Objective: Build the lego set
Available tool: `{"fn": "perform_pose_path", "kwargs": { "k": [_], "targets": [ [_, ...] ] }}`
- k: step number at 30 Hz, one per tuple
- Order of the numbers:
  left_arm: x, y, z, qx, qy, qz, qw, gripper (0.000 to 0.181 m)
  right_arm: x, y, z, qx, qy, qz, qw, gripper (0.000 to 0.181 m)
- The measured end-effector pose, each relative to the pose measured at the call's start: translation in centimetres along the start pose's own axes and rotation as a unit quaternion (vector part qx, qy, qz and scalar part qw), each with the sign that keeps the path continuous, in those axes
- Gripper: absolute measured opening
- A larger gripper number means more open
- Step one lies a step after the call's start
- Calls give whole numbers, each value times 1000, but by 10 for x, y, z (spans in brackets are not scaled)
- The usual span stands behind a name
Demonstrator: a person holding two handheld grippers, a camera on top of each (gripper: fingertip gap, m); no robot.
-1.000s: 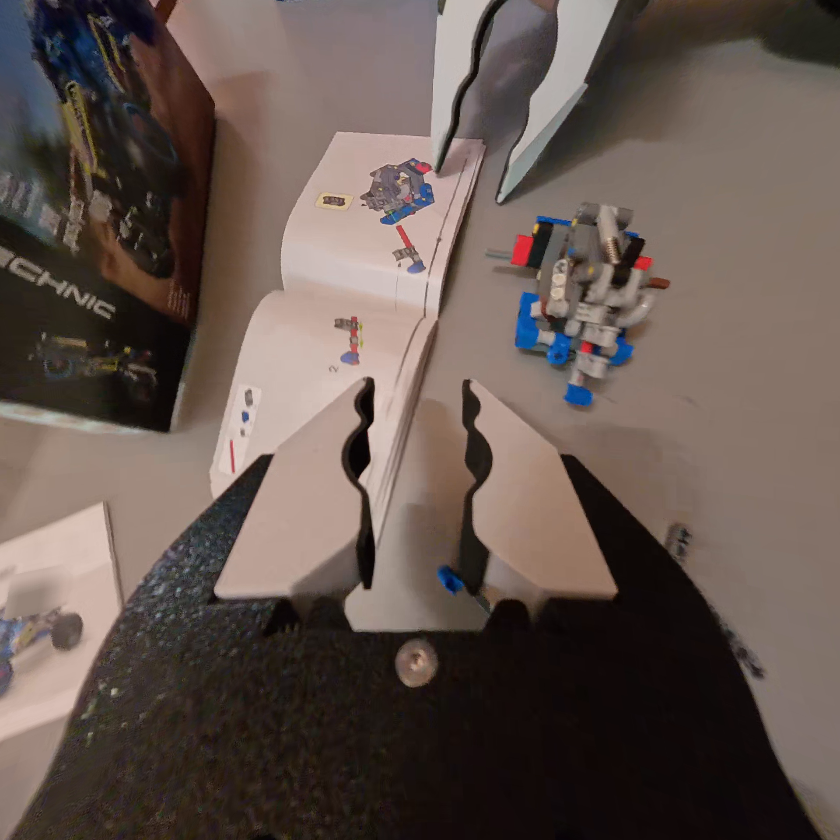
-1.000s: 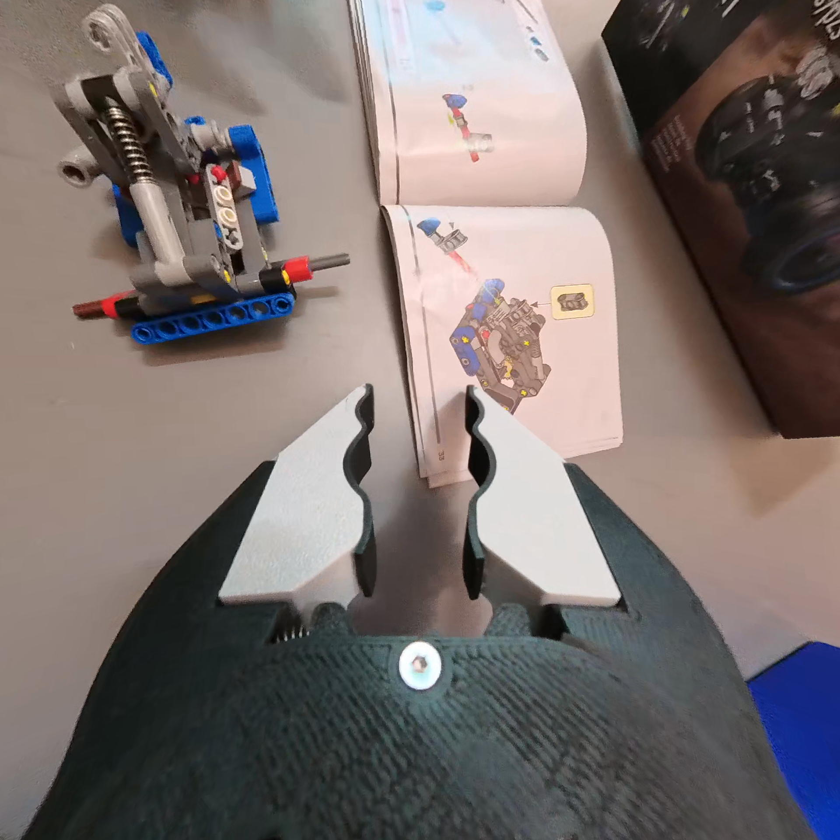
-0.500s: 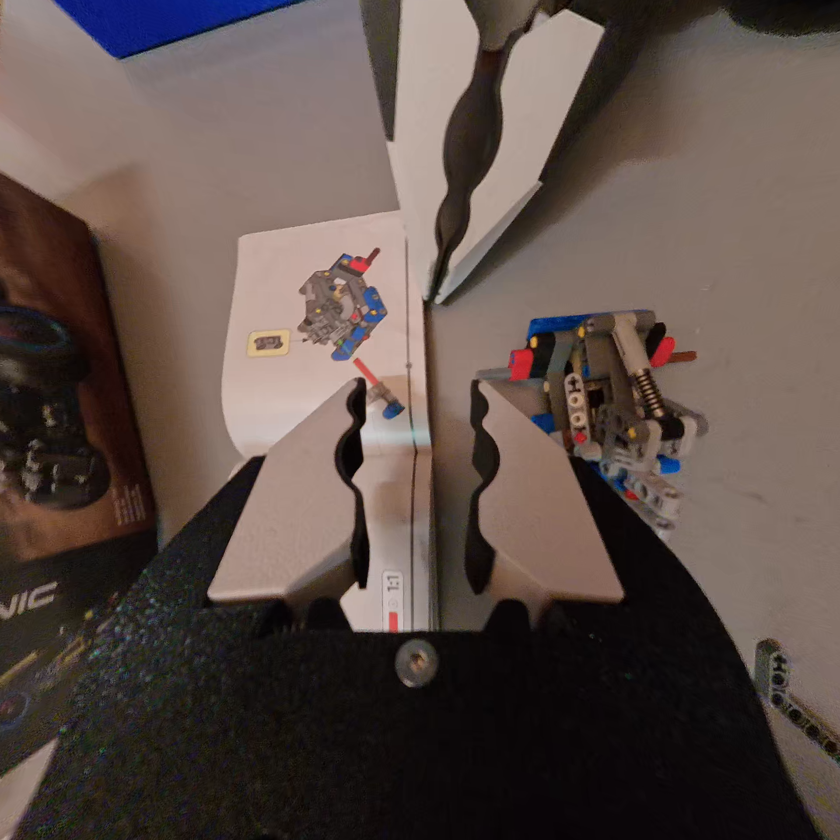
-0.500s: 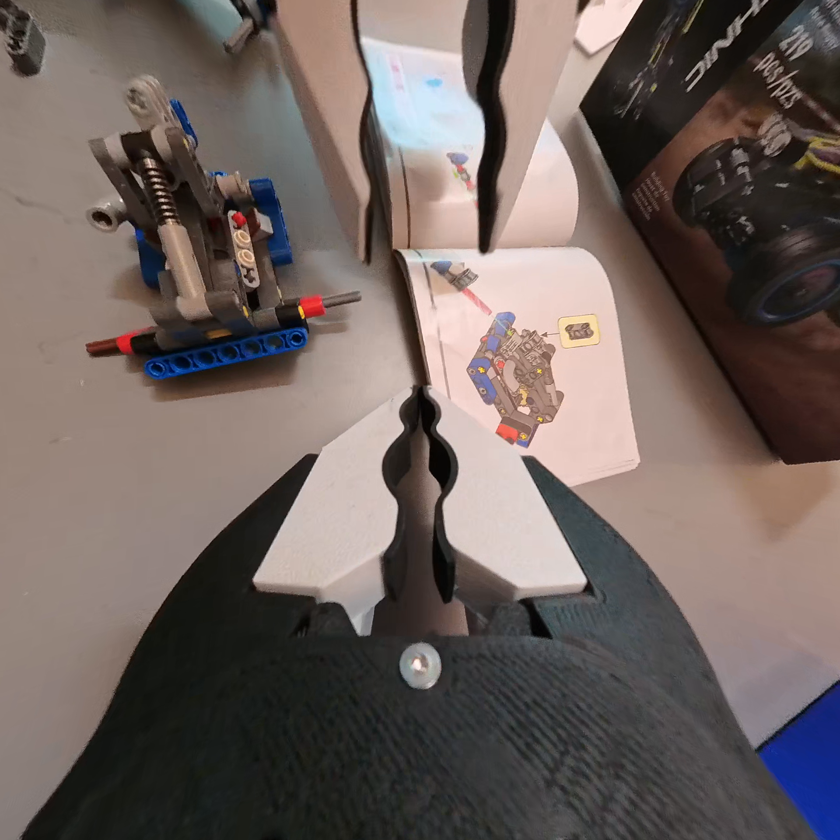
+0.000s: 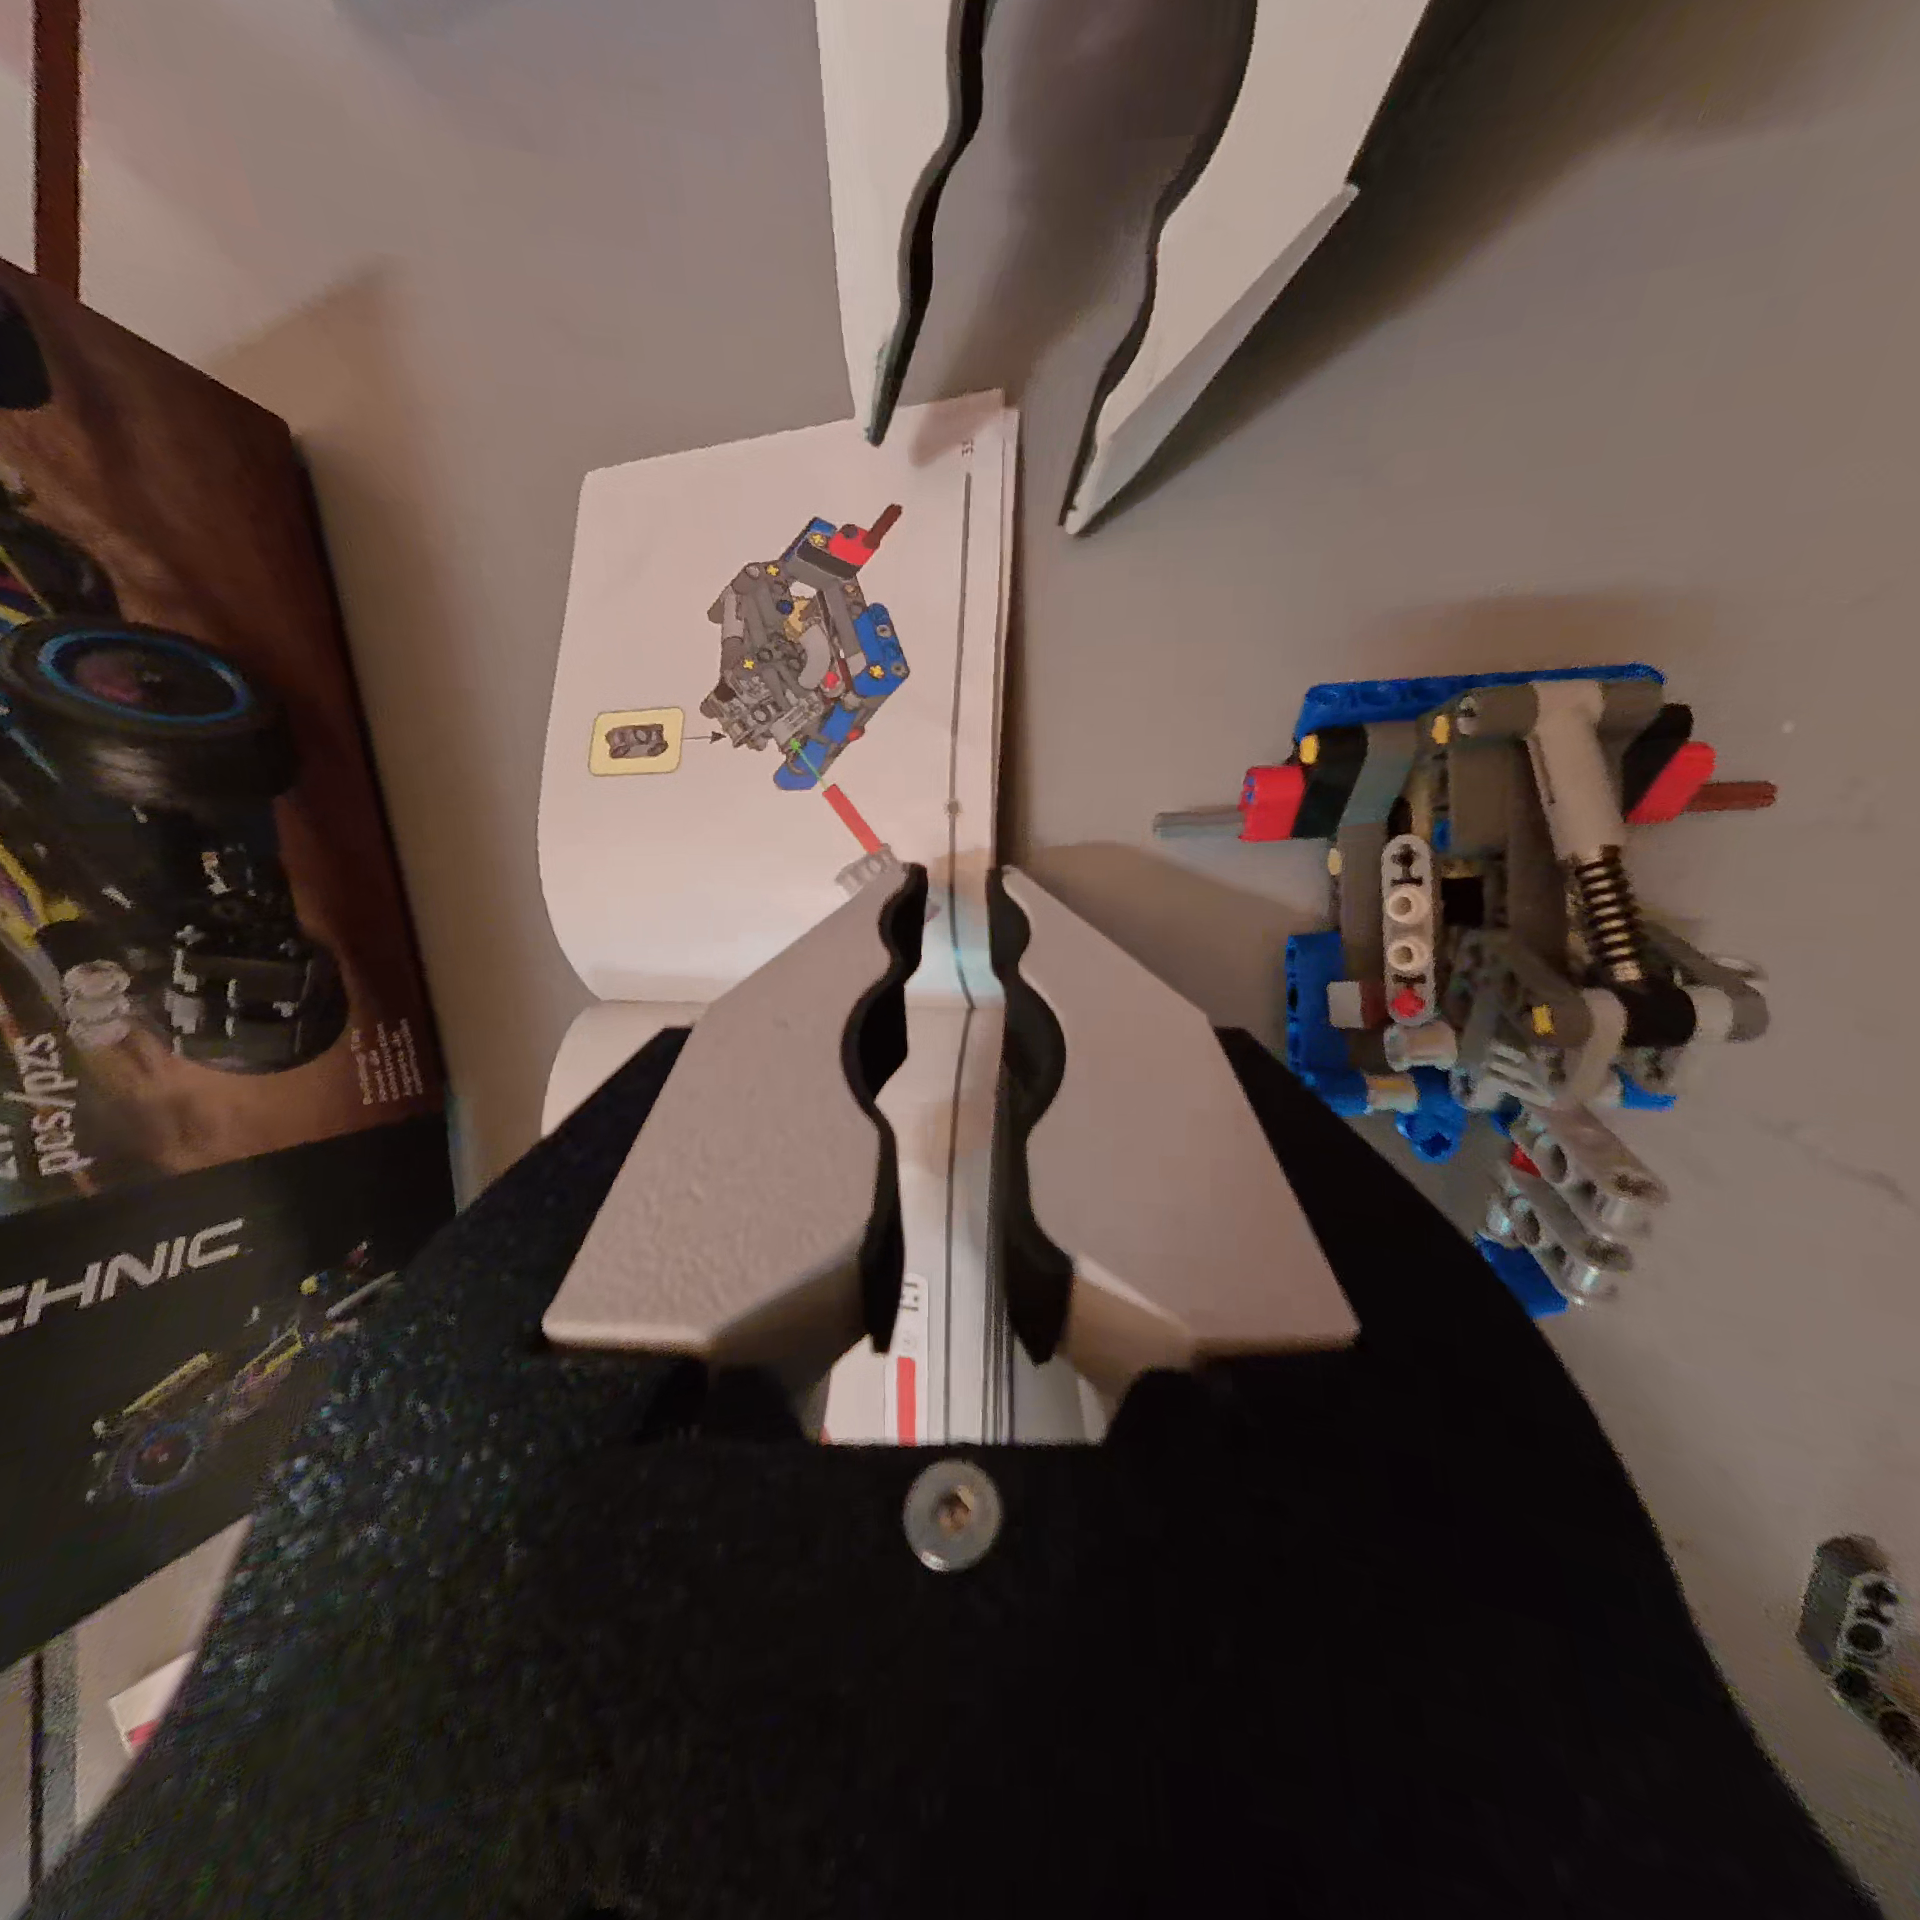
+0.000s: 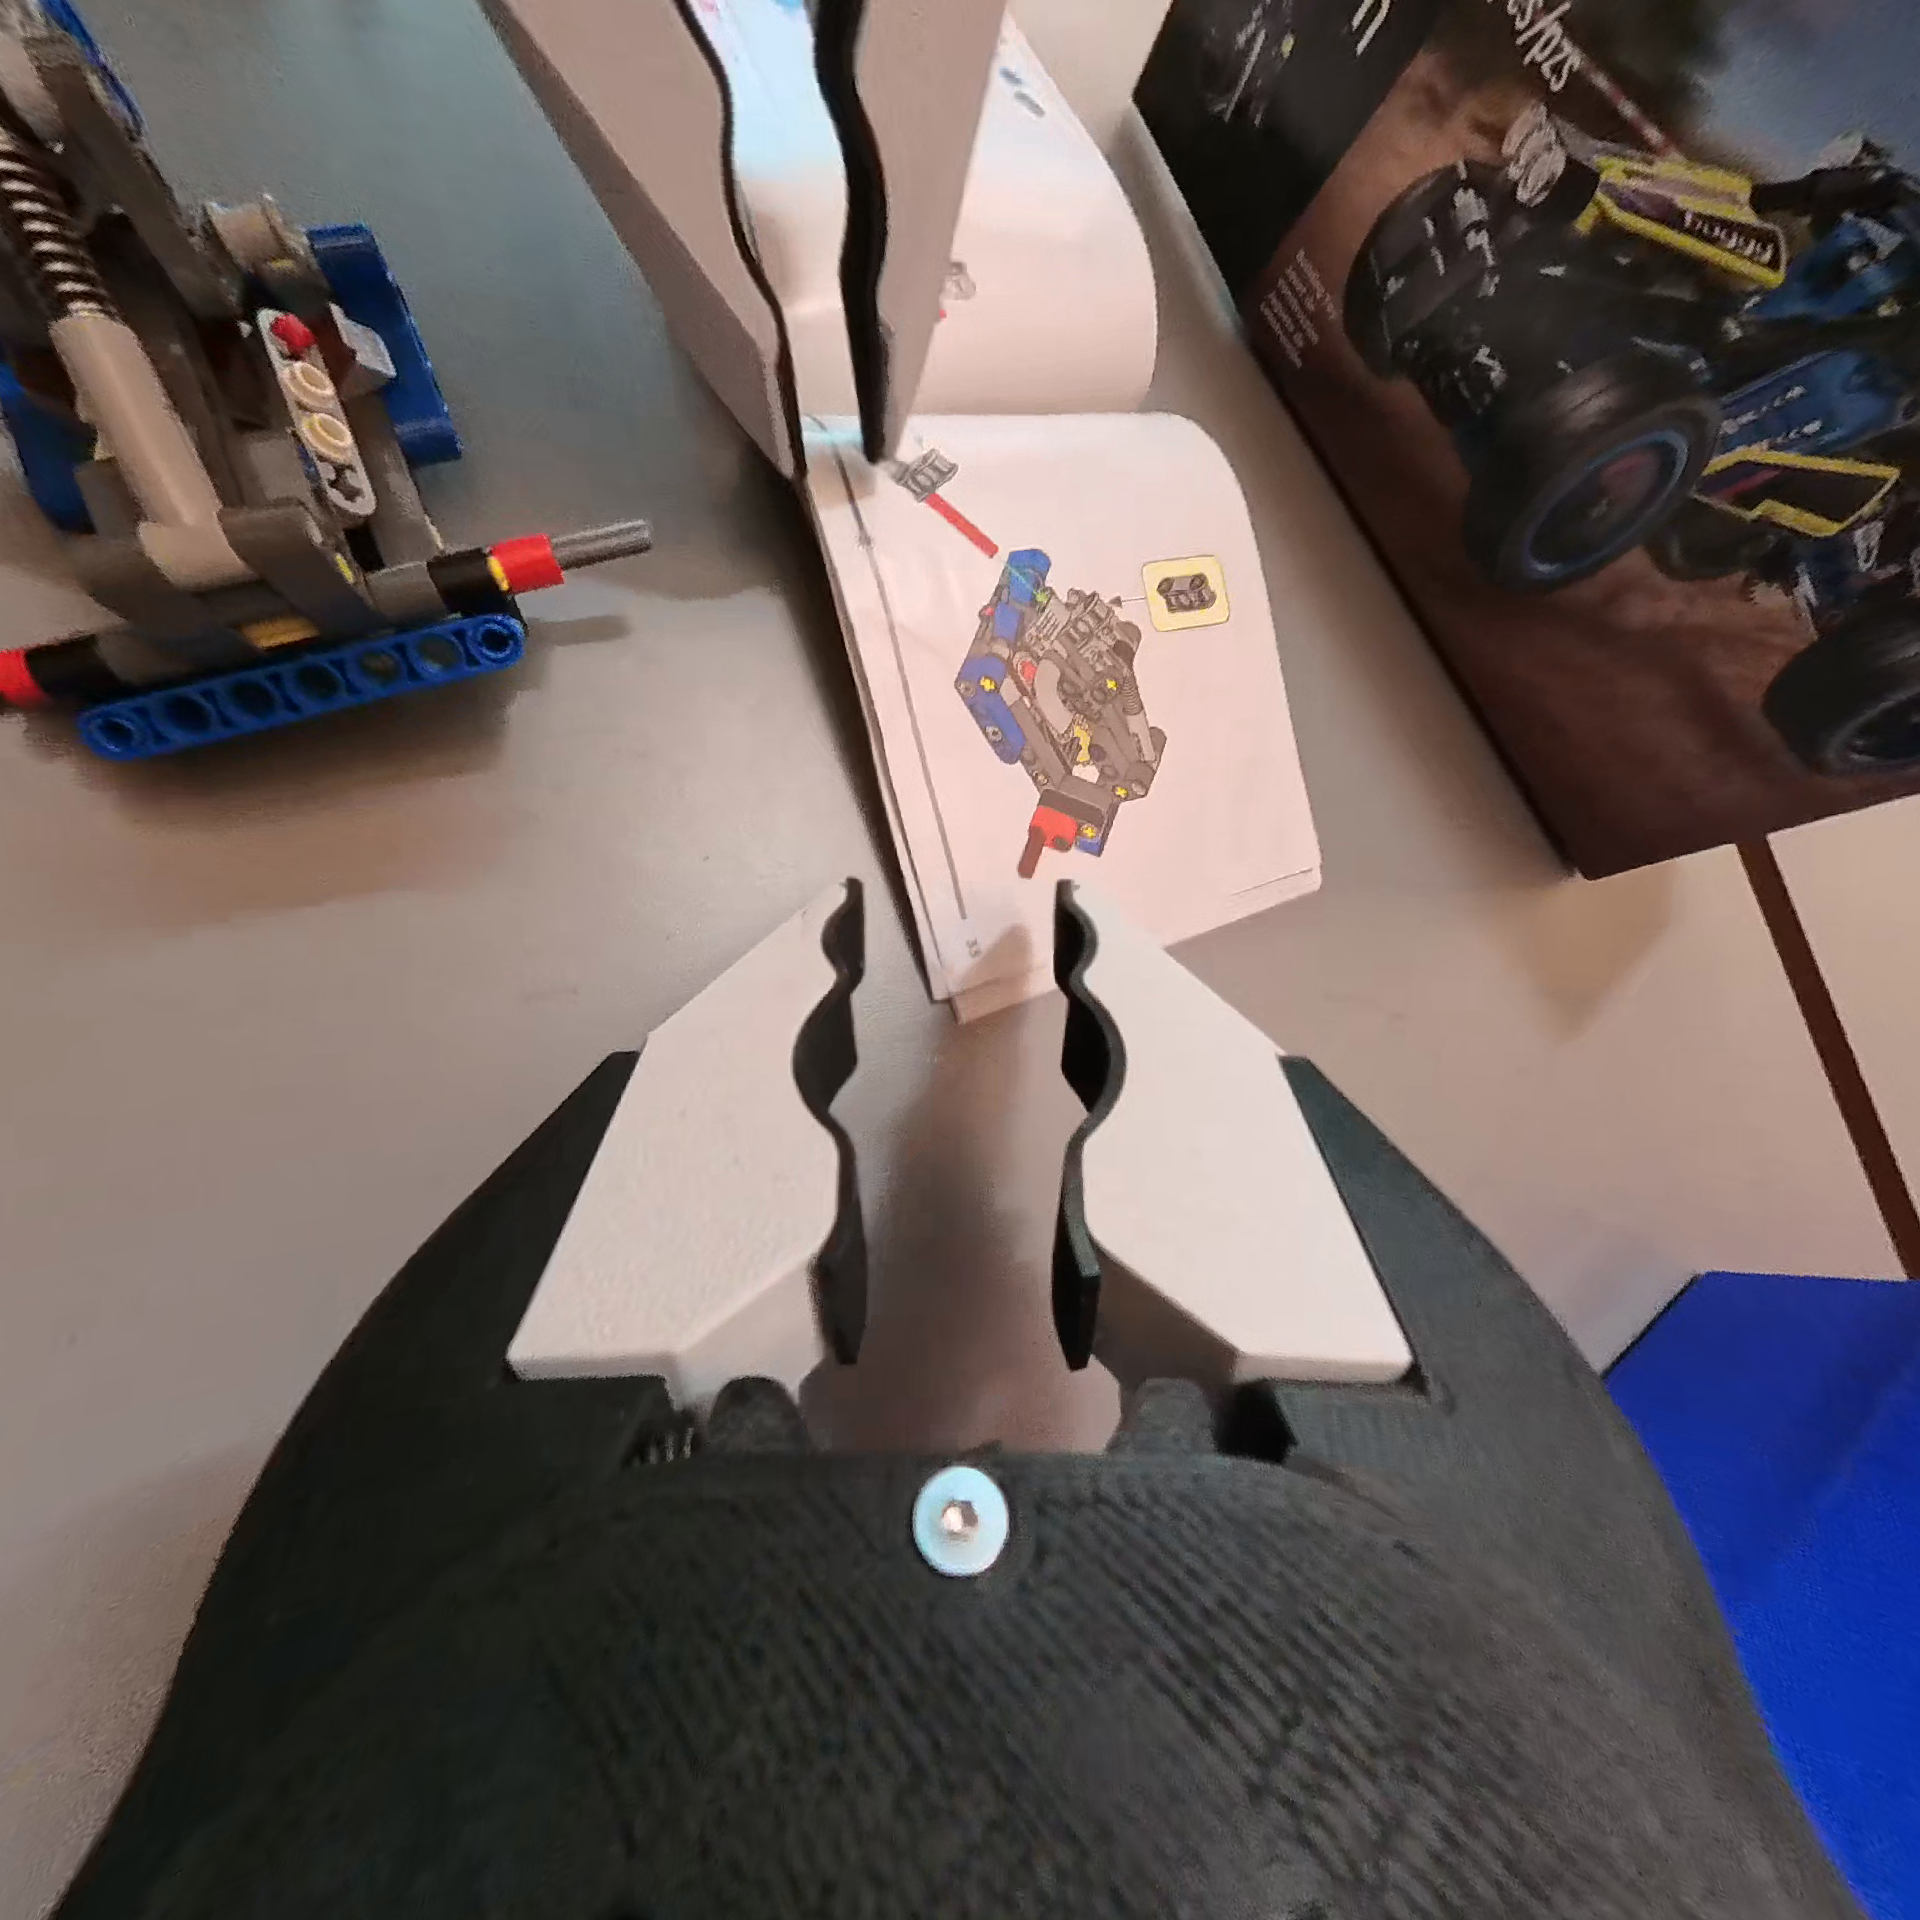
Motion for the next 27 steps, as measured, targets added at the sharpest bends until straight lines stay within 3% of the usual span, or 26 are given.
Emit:
{"fn": "perform_pose_path", "kwargs": {
  "k": [5, 9, 12, 21, 26, 27],
  "targets": [
    [5, -6, -2, -15, -14, 10, 1000, 4, -7, 0, 7, 19, 9, 26, 999, 36],
    [10, -5, -4, -14, -35, 11, 999, 11, -1, 6, 8, 26, -23, -5, 999, 36],
    [23, -5, -11, -23, -61, -13, 998, 20, -1, 9, 7, 8, 0, -5, 1000, 27],
    [50, -3, -15, 22, -134, -8, 991, 22, -2, 13, -1, -38, 29, 11, 999, 0],
    [50, -2, -15, 27, -139, 0, 990, 21, -4, 14, -2, -25, 8, 9, 1000, 1],
    [50, -2, -15, 26, -139, 1, 990, 21, -5, 13, 1, -13, 4, 9, 1000, 9]
  ]
}}
Point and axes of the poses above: each gripper's, where its closed fingertips meet, y out along the fingers, x out of its underside, z = x × y across the jaws, the point moved 4 cm from there along -y, back along the fingers, and after that the axes turned 3 degrees about x, right-handed, at the moved point
